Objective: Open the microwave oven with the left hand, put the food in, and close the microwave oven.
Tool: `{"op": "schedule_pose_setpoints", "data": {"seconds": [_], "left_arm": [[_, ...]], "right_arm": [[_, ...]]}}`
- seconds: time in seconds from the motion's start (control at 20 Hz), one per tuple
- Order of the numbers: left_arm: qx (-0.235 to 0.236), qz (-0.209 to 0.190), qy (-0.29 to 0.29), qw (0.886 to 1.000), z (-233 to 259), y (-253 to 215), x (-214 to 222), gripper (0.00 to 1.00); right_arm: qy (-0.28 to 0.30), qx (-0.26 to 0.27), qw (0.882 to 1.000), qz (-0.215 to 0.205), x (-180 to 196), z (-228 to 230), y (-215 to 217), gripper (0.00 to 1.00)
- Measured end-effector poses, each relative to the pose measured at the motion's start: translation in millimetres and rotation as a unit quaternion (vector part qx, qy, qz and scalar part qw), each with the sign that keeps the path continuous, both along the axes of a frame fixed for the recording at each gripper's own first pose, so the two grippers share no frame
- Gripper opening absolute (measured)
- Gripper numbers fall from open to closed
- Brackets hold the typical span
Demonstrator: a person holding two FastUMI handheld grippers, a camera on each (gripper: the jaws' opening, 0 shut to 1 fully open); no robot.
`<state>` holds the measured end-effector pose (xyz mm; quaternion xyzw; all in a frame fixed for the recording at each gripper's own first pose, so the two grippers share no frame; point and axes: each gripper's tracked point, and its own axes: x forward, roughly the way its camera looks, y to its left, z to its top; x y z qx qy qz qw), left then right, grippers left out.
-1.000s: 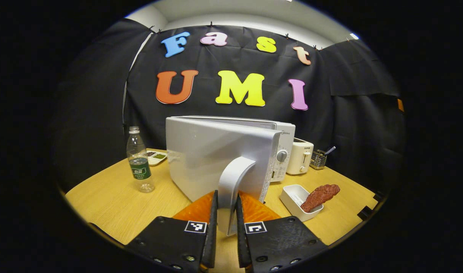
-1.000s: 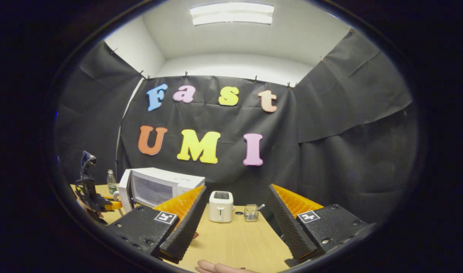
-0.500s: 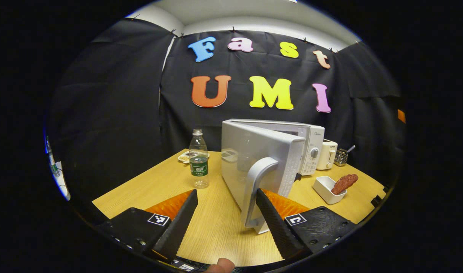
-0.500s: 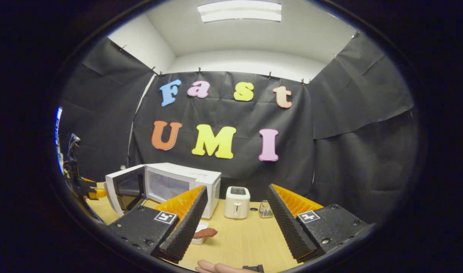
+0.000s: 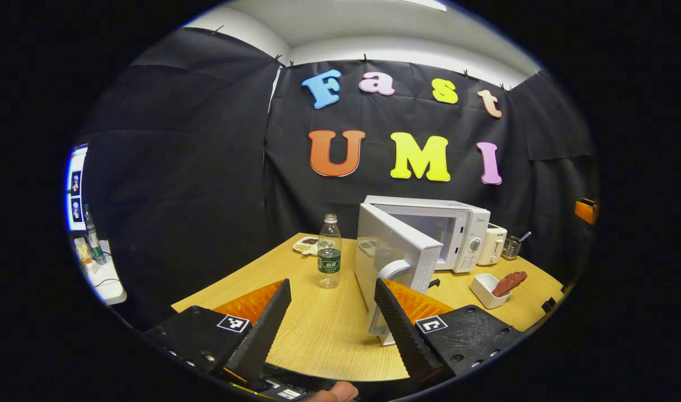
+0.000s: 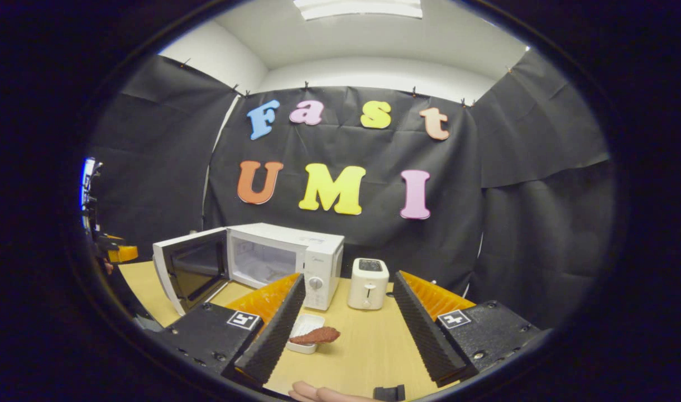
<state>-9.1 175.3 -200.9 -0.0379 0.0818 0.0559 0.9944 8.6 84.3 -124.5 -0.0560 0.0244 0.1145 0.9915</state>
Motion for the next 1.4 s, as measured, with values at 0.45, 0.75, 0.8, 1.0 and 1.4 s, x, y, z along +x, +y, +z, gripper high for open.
{"op": "schedule_pose_setpoints", "data": {"seconds": [0.45,0.75,0.8,1.0,1.4], "left_arm": [[0.014,-0.008,-0.056,0.998,82,-18,6,0.93],[0.025,-0.014,-0.093,0.995,137,-39,31,0.92],[0.028,-0.018,-0.1,0.994,143,-45,36,0.92],[0.029,-0.035,-0.11,0.993,154,-74,54,0.92],[0.037,-0.065,-0.09,0.993,142,-103,76,0.84]], "right_arm": [[0.172,-0.014,0.983,0.055,80,-88,20,1.0],[0.304,0.028,0.949,0.084,116,-152,19,1.0],[0.32,0.038,0.942,0.091,120,-159,18,0.91],[0.401,0.102,0.901,0.131,128,-185,23,0.9],[0.543,0.208,0.795,0.176,119,-219,37,0.63]]}}
